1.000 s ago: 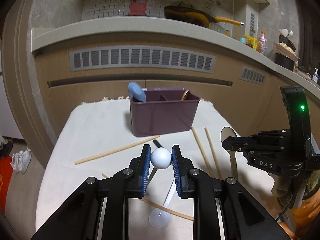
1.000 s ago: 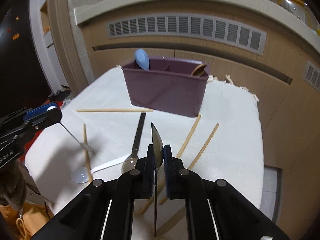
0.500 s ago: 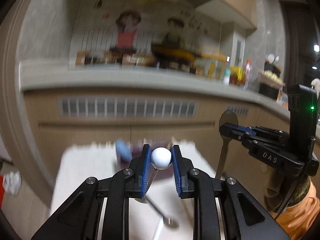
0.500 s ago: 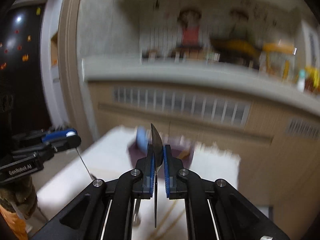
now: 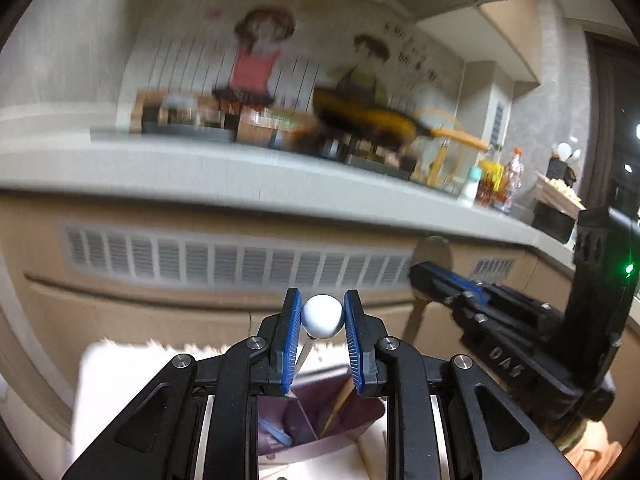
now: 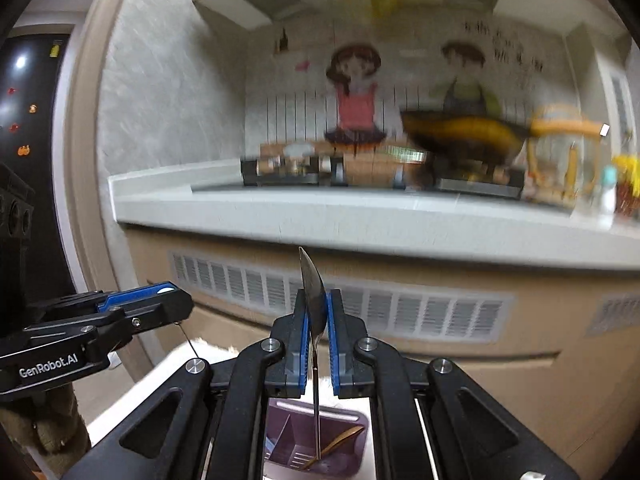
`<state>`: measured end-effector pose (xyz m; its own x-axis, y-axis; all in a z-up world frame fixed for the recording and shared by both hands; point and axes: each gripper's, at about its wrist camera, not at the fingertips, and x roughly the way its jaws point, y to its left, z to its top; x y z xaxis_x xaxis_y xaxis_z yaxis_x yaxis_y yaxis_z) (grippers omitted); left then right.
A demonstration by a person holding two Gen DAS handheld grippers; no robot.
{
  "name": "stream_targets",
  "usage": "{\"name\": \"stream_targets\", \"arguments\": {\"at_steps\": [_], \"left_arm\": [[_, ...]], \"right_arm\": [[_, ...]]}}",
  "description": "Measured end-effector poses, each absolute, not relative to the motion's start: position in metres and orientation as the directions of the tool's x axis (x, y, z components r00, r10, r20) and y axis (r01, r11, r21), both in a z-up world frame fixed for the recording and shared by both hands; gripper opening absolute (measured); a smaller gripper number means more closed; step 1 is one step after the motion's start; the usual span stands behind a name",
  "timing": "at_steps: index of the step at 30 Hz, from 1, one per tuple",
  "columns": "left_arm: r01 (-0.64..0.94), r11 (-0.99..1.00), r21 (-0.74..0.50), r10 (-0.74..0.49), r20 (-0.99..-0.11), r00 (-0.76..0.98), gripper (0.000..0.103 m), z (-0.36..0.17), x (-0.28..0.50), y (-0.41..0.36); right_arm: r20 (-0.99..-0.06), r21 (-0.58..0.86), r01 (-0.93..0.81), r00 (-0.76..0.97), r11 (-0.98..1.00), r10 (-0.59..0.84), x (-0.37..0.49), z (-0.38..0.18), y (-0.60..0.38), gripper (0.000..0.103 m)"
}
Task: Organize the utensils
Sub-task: 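Lower the ball-handled spoon into the purple caddy with the left tool while the right tool drops the knife in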
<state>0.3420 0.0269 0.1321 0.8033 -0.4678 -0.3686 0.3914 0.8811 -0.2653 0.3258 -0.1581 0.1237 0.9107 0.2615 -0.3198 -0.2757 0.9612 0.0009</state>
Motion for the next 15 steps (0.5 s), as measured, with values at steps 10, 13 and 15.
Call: {"name": "stream_targets", "arguments": {"at_steps": [10,13,15], "left_arm": [[0.332,0.867,-0.371,-0.496,-0.585,0.642,0.035,0.014,0.394,0.019],[0.326,0.876,-0.355,-0.480,-0.581,0.657,0.041,0.012,0.384,0.026],[0.325,0.886,-0.330,-0.461,-0.568,0.682,0.055,0.018,0.372,0.034]], "right_arm": [[-0.631,0.064,-0.313,0.723,0.948,0.281,0.386,-0.003,-0.151,0.031],[-0.639,0.055,-0.301,0.722,0.952,0.265,0.379,-0.010,-0.155,0.035],[-0.626,0.040,-0.296,0.737,0.954,0.255,0.369,-0.007,-0.158,0.043]]}}
